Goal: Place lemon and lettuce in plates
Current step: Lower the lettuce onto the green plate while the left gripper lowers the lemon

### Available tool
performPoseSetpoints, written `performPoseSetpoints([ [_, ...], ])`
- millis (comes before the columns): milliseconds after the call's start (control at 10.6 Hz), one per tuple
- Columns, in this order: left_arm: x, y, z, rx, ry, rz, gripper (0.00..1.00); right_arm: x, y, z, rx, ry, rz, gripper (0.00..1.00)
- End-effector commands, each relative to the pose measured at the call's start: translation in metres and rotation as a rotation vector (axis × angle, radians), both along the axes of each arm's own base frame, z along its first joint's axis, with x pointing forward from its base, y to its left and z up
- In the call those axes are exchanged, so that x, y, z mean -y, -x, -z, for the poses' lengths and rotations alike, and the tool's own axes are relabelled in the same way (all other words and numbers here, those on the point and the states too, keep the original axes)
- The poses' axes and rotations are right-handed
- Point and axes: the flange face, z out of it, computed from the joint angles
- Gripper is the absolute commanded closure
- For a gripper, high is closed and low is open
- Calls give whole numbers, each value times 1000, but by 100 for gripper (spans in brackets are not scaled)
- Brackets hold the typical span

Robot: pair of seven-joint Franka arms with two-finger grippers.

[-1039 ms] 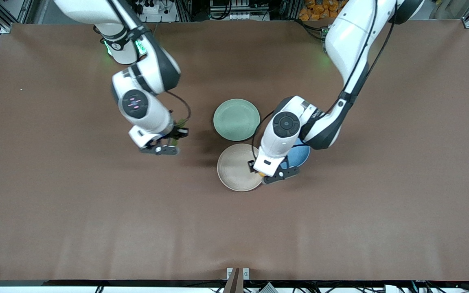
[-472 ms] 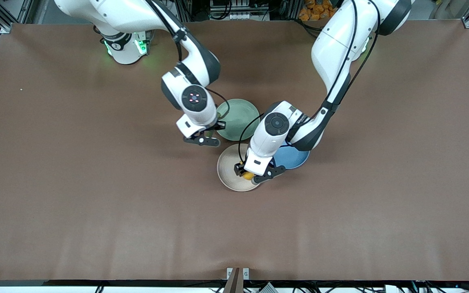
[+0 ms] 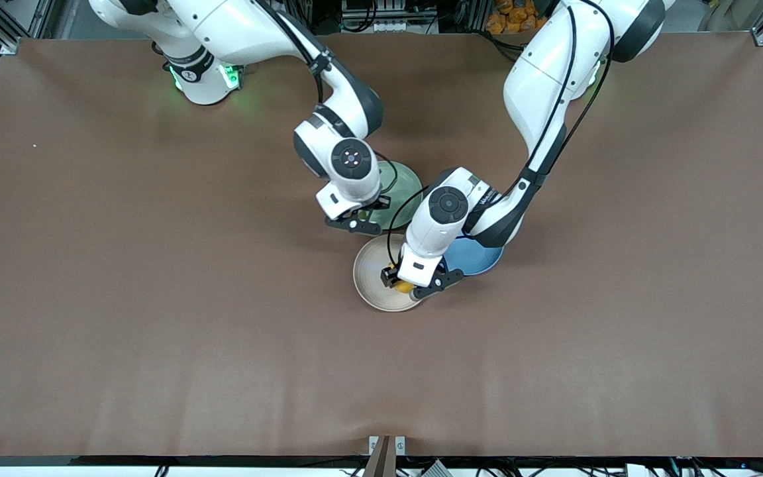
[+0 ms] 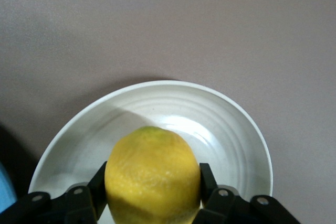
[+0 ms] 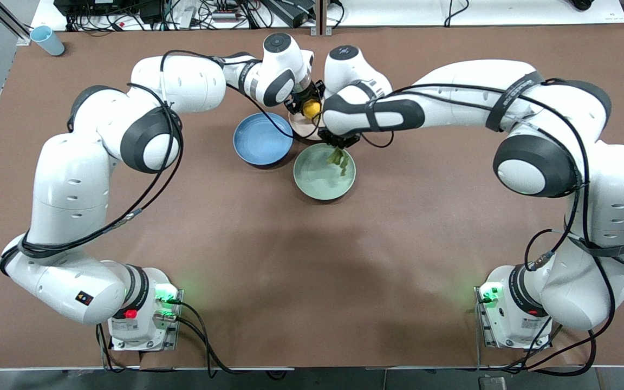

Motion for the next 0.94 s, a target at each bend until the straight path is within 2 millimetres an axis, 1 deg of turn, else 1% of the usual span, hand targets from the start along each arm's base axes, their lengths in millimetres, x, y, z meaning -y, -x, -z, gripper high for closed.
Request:
performPoseSetpoints([
  [0, 5, -3, -8, 19, 12, -11, 0, -27, 19, 5, -4, 0, 32, 100],
  [94, 5, -5, -13, 28, 14, -11, 0, -31, 25, 8, -8, 3, 25, 100],
  [189, 1, -9, -21, 38, 15, -14, 0, -32, 26, 7, -8, 3, 29, 97],
  [283, -4, -16, -35, 56, 22, -22, 0, -32, 26, 7, -9, 11, 72, 48],
  [378, -6, -19, -48, 65, 27, -28, 0, -32, 25, 8, -8, 16, 87, 38],
  [472, -12, -23, -60, 67, 22, -36, 0, -30, 23, 7, -7, 14, 99, 9],
  [567, -20, -29, -73, 77, 12, -40, 0, -30, 24, 7, -4, 17, 89, 0],
  [661, -30, -36, -90, 91, -2, -42, 0, -32, 25, 6, 0, 15, 90, 0],
  [756, -39, -41, -108, 97, -9, -47, 0, -32, 24, 0, 2, 10, 91, 0],
  [850, -45, -42, -122, 101, -34, -38, 0, -30, 20, -3, 5, 5, 97, 0],
])
